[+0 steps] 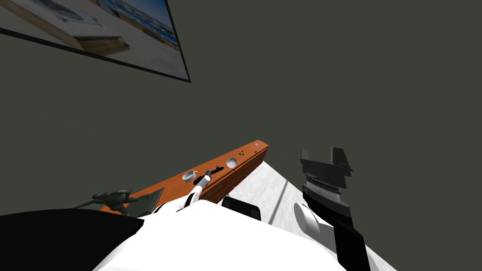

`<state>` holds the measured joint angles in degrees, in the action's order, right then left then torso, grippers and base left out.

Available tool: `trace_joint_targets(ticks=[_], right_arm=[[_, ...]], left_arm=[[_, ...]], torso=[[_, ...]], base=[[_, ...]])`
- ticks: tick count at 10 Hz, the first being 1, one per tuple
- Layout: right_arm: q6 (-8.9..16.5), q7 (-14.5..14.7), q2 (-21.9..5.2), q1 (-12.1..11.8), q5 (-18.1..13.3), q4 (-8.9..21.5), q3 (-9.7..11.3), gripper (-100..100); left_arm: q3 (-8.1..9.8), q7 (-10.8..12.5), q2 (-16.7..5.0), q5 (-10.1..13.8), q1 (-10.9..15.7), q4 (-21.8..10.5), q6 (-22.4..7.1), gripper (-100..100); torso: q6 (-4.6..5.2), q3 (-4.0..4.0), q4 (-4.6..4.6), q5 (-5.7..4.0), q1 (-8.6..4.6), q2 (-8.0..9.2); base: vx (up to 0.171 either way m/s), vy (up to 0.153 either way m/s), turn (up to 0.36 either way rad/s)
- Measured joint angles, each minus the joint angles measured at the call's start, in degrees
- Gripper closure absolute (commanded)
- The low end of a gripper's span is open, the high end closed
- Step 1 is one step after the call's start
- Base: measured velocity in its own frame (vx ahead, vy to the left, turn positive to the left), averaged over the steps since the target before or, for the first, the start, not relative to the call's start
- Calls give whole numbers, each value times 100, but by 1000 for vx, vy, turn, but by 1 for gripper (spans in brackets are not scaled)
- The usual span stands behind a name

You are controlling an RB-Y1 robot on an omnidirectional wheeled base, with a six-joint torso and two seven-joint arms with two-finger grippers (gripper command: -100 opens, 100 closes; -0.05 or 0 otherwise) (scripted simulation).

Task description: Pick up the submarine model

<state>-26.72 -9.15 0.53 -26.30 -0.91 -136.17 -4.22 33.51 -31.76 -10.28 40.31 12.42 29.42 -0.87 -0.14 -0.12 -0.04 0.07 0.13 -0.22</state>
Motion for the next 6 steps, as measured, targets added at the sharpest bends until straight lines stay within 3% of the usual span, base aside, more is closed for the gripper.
trace_joint_targets(ticks=[1,2,3,4,5,6], right_arm=[[0,0,0,1,0,0,1,0],[0,0,0,2,0,0,1,0],[0,0,0,0,0,0,0,0],[0,0,0,1,0,0,1,0],[0,0,0,0,0,0,0,0],[0,0,0,1,0,0,1,0]], left_arm=[[11,97,43,-184,-32,104,-66,100],[-133,204,-2,-166,-27,51,-41,100],[-389,386,-51,-264,7,12,-20,100],[-475,554,-45,-410,-13,69,-45,100],[-875,798,-104,-438,-28,47,-10,100],[-960,1008,-103,-559,-25,82,-34,100]], torso=[[10,-2,1,3,-4,-6],[17,-1,3,3,-6,-3],[4,-1,0,-3,-7,-3],[13,0,3,-1,-10,-2],[6,-1,1,-3,-9,-3],[15,1,6,-2,-11,-2]], base=[[23,-13,-28],[29,-16,267],[30,-21,148],[40,-13,262],[31,-17,119],[13,-7,-27]])
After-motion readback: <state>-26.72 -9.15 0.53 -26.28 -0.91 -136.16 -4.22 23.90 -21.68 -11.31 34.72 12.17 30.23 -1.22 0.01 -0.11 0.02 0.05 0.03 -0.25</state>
